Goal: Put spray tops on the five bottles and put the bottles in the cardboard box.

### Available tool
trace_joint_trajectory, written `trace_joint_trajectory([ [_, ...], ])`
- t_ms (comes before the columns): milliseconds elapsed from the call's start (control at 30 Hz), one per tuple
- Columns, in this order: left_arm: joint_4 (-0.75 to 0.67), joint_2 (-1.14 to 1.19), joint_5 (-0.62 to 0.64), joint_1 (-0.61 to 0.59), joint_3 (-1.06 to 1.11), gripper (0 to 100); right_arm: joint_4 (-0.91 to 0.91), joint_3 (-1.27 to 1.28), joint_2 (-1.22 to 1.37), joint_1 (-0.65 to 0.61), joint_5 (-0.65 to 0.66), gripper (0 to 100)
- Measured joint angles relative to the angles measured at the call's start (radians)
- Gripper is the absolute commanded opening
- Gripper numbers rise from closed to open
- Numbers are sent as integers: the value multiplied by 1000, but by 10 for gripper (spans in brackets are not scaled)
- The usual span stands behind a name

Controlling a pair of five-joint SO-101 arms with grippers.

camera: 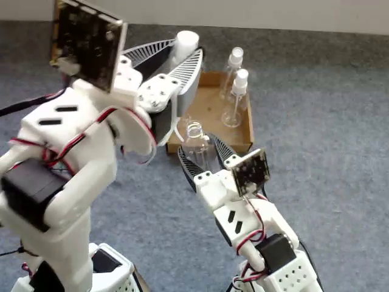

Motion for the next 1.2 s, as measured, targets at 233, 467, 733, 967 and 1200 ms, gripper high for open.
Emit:
trace_joint_trajectory([
  [233,-135,2,0,0,94,5,3,169,-213,0,0,4],
  [467,-153,2,0,0,94,5,15,184,-221,0,0,4],
  [733,-153,2,0,0,178,5,15,184,-221,0,0,4],
  [967,-153,3,0,2,295,5,15,184,-221,0,0,4],
  [1200,-117,3,6,5,353,5,15,184,-221,-5,0,4],
])
